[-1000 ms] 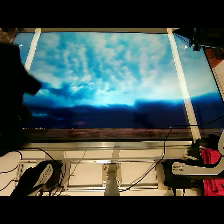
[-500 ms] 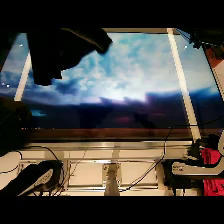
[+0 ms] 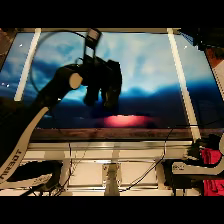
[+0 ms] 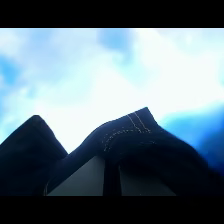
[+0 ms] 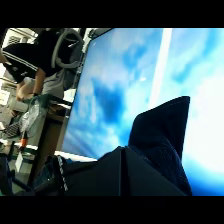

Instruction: Fold the clothes and pants, and hang the long-sleeved shirts on hangers.

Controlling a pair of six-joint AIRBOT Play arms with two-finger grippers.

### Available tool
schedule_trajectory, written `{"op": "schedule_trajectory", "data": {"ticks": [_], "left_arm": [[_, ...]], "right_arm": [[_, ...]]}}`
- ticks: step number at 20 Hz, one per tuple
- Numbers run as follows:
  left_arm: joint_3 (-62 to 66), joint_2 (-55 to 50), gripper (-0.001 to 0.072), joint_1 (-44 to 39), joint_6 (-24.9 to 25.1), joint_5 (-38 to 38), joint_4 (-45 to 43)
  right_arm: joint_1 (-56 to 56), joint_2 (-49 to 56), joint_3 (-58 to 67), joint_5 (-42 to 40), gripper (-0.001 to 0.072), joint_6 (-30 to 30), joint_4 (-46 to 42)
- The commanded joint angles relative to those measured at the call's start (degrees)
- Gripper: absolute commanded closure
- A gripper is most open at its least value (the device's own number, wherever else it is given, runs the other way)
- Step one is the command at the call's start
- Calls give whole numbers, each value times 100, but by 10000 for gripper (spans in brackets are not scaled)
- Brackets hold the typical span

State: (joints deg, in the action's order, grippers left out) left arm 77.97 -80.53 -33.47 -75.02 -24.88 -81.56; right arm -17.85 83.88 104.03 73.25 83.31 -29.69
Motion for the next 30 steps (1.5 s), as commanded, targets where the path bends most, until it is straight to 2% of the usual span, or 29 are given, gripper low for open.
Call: {"op": "schedule_trajectory", "data": {"ticks": [1, 3, 6, 8, 12, 13, 14, 15, 16, 17, 19, 22, 25, 26, 27, 28, 29, 30], "left_arm": [[149, -192, 697, -299, 46, 892, -435], [566, -133, 697, -271, 50, 1335, -439], [787, -131, 696, -214, 50, 1128, -437], [787, -192, 696, -214, 50, -72, -437], [782, -605, 696, -254, 48, -3895, -203], [782, -756, 691, -282, 48, -4564, -122], [782, -922, 653, -317, 46, -5016, -109], [782, -1073, 492, -356, 48, -5237, -111], [782, -1187, 328, -393, 46, -5274, -111], [782, -1246, 316, -444, 46, -5296, -105], [787, -1174, 320, -595, 42, -5547, -17], [787, -776, 321, -916, 4, -6369, -50], [787, -332, 363, -1064, 4, -6487, -85], [787, -205, 448, -1078, 4, -6489, -85], [787, -70, 661, -1078, 2, -6496, -15], [787, 59, 693, -1078, -17, -6476, 44], [787, 192, 694, -1075, -20, -6417, 61], [787, 339, 694, -1073, -15, -6212, 55]], "right_arm": [[-66, 15, 0, 22, 685, 0, -348], [-66, 46, 0, 66, 685, 2, -472], [-66, 48, 0, 72, 685, 2, -542], [-66, 48, 0, 72, 685, 2, -553], [-66, 48, 0, 59, 685, 2, -599], [-66, 48, 0, 52, 683, 0, -643], [-66, 50, 0, 20, 624, 0, -682], [-66, 50, 0, 4, 483, 2, -708], [-66, 50, 0, 7, 407, 2, -728], [-66, 50, 0, 20, 399, 0, -758], [-66, 52, 0, 28, 399, -2, -896], [-66, 120, 0, 33, 365, -2, -1139], [-28, 267, 0, 114, 365, -2, -1154], [11, 319, 0, 131, 365, -2, -1156], [57, 356, -2, 144, 367, -4, -1169], [122, 380, -2, 151, 379, -4, -1224], [173, 389, 0, 153, 424, -4, -1287], [212, 404, 0, 179, 559, -4, -1327]]}}
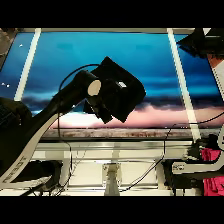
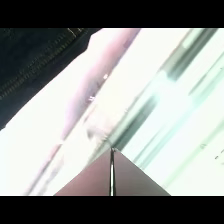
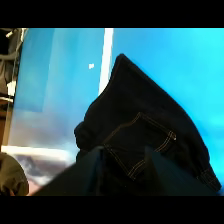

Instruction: Fold the clothes and pants, and hang the long-sleeved shirts on hangers.

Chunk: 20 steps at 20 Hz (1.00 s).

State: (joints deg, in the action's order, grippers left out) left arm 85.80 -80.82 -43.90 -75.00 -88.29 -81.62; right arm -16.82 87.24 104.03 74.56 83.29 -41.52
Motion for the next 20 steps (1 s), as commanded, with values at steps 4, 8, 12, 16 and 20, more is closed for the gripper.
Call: {"op": "schedule_trajectory", "data": {"ticks": [4, 8, 12, 16, 20], "left_arm": [[-2, 614, 694, 564, 48, 1307, -236], [-479, 605, 695, 2044, 57, 1700, 258], [-1626, 605, 695, 3866, 1038, 1733, 2297], [-2684, 605, 694, 5198, 1982, 1716, 4459], [-2828, 603, 694, 5471, 2015, 1716, 4572]], "right_arm": [[120, 79, -31, 501, 687, -254, -774], [127, 61, -807, 885, 688, -402, -426], [210, 22, -2684, 1049, 689, -896, 529], [673, -66, -4760, 863, 688, -1309, 1001], [1449, -70, -5932, -354, 642, -1104, 1014]]}}
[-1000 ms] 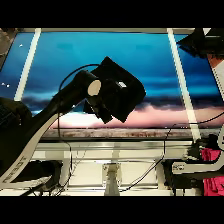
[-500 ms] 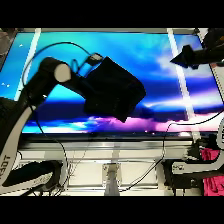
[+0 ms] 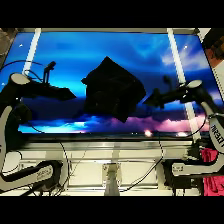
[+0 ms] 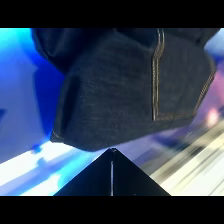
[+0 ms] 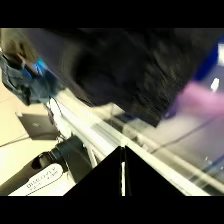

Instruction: Fold the clothes and pants, and hang the long-sleeved shirts on hangers.

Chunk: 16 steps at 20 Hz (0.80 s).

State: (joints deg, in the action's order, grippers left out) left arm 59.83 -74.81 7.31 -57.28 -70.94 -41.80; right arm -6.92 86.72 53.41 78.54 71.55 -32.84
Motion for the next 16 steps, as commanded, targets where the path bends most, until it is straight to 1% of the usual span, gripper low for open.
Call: {"op": "schedule_trajectory", "data": {"ticks": [1, 2, 4, 5, 9, 11, 13, 16], "left_arm": [[-232, 2, 694, 323, 240, -22, 592], [-232, 0, 694, 286, 240, -22, 595], [-232, 2, 693, 205, 223, -22, 592], [-232, 2, 694, 177, 219, -26, 614], [-232, 2, 693, 96, 221, -44, 741], [-232, 2, 694, 87, 223, -42, 789], [-232, 2, 694, 87, 223, -42, 782], [-232, 2, 694, 87, 223, -42, 785]], "right_arm": [[654, -17, -942, -1014, 484, 96, 120], [822, -15, -946, -1222, 378, 94, 94], [1113, -15, -935, -1604, 369, 129, 111], [1235, -2, -935, -1725, 364, 286, 105], [1412, 61, -935, -1799, 362, 595, 136], [1412, 61, -935, -1825, 359, 595, 319], [1412, 79, -935, -1847, 225, 595, 435], [1499, 190, -938, -1928, 225, 597, 505]]}}
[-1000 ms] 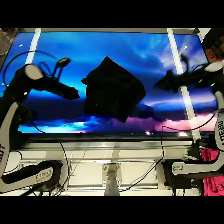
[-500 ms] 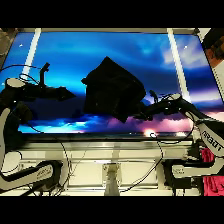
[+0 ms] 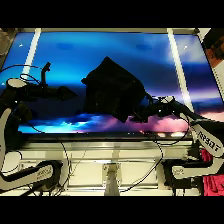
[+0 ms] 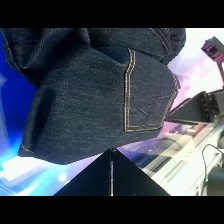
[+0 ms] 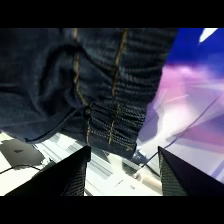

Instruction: Fold the clothes and pants, and hang the long-sleeved shirts on hangers.

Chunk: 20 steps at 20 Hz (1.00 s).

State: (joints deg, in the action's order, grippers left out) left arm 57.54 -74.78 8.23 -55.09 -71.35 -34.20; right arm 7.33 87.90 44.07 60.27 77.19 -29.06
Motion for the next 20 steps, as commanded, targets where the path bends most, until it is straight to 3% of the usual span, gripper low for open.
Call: {"op": "schedule_trajectory", "data": {"ticks": [1, 4, 5, 6, 7, 8, 11, 14, 20], "left_arm": [[-2, 0, 694, -4, 4, 0, 24], [-2, 0, 694, -4, 4, 0, 22], [-2, 0, 694, -4, 4, 2, 22], [-2, 0, 694, -4, 4, 2, 20], [-2, -2, 694, -4, 4, 4, 0], [-2, -4, 694, -4, 4, 7, -57], [-2, -9, 694, -4, 2, 9, -402], [-2, -9, 694, -4, -2, 37, -844], [-131, -13, 694, -72, -426, 61, -1228]], "right_arm": [[142, 120, -2, -160, 226, 33, 219], [409, 203, 0, -411, 250, -4, 597], [452, 203, 0, -481, 318, -33, 638], [457, 201, -2, -485, 435, -31, 643], [455, 184, -2, -437, 599, -31, 638], [444, 151, -2, -396, 687, -31, 636], [164, -103, 0, -262, 688, -26, 479], [-817, -570, 42, -90, 688, 79, 293], [-2546, -1023, 820, 197, 689, 490, -577]]}}
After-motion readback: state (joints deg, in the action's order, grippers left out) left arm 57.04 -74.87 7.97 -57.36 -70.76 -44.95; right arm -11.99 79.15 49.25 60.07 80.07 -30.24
